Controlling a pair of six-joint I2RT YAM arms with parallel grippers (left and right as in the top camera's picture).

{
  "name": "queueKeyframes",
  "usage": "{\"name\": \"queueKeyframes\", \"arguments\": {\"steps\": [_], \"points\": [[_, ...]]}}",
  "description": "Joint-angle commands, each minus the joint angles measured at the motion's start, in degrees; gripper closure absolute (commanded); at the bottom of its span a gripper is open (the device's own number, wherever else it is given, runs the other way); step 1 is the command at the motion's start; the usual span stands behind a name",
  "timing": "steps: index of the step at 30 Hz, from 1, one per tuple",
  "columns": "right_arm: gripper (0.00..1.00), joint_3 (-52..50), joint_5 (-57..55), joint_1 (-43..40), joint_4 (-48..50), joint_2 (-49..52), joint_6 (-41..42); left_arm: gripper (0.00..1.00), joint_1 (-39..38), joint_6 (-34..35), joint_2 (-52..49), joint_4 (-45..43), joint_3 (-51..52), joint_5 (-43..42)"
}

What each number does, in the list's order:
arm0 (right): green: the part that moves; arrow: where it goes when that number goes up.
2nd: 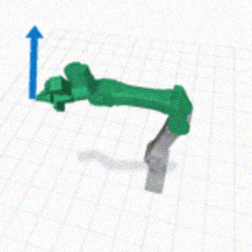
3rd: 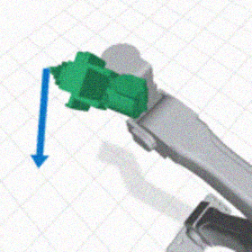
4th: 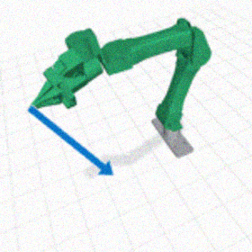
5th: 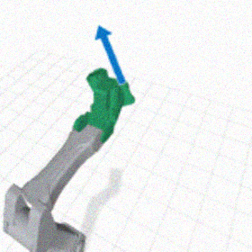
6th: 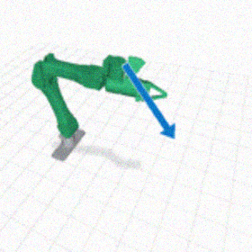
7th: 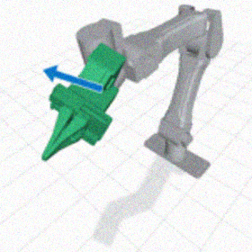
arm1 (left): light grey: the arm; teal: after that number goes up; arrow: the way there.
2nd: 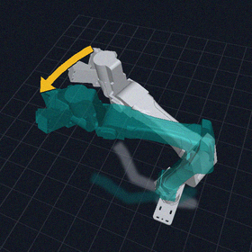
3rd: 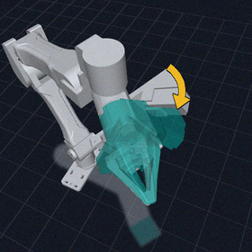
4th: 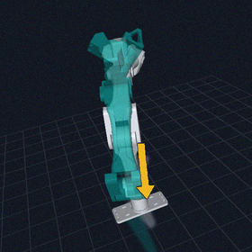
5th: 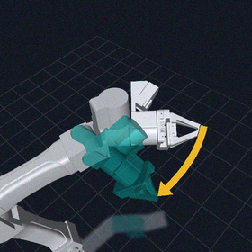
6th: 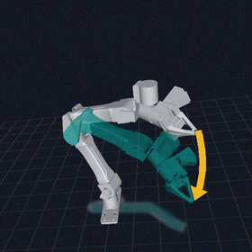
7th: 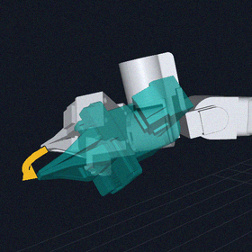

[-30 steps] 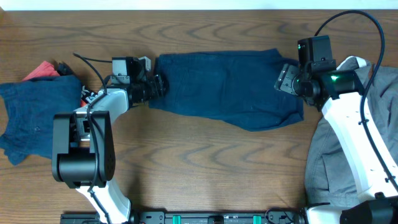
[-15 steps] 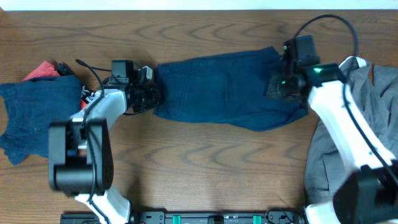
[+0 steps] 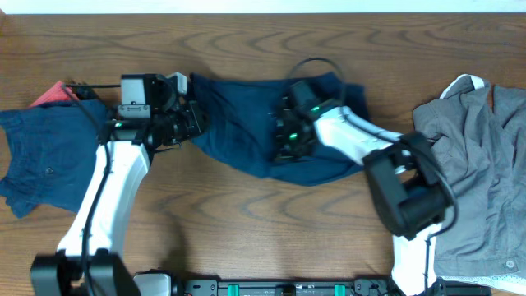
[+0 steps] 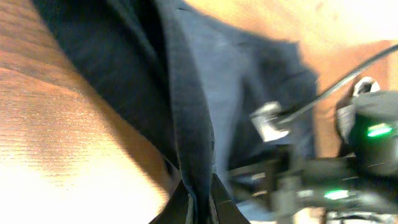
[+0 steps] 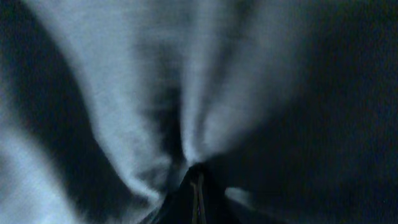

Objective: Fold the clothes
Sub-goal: 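Fold the right end toward the left gripper with the right gripper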

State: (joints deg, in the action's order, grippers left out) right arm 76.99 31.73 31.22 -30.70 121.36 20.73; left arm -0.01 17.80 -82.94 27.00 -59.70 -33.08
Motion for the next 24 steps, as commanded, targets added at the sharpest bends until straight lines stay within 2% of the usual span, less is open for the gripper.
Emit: {"name": "queueKeyframes", "arguments": {"steps": [1,7,11,16,19,24], "points": [[0.99,-0.2,7.8,5.7,5.0,6.1,-0.5,0.94,0.2,4.6,4.4,0.2,-0.3,-1.5],[0.98,0.1,7.6,10.3,14.3,6.9,0.4,0.94,-0.4,9.0,9.3,-0.9,-0.3,-5.6],[0.93,2.4,7.2,10.1,12.6,6.8,0.0,0.94,-1.8,9.3,10.0,-0.9,-0.3,-5.5],[0.9,8.3,-1.0,5.3,-3.1,4.5,-4.0,0.94,-3.1,9.3,10.0,-0.9,-0.3,-5.5],[0.92,11.3,-11.1,0.8,-15.0,1.6,-5.2,0.94,-3.3,9.0,10.0,-0.9,-0.3,-5.5],[0.91,11.5,-22.1,-5.7,-27.0,-1.9,-6.3,0.94,-3.3,8.9,10.0,-0.9,-0.3,-5.4]]}}
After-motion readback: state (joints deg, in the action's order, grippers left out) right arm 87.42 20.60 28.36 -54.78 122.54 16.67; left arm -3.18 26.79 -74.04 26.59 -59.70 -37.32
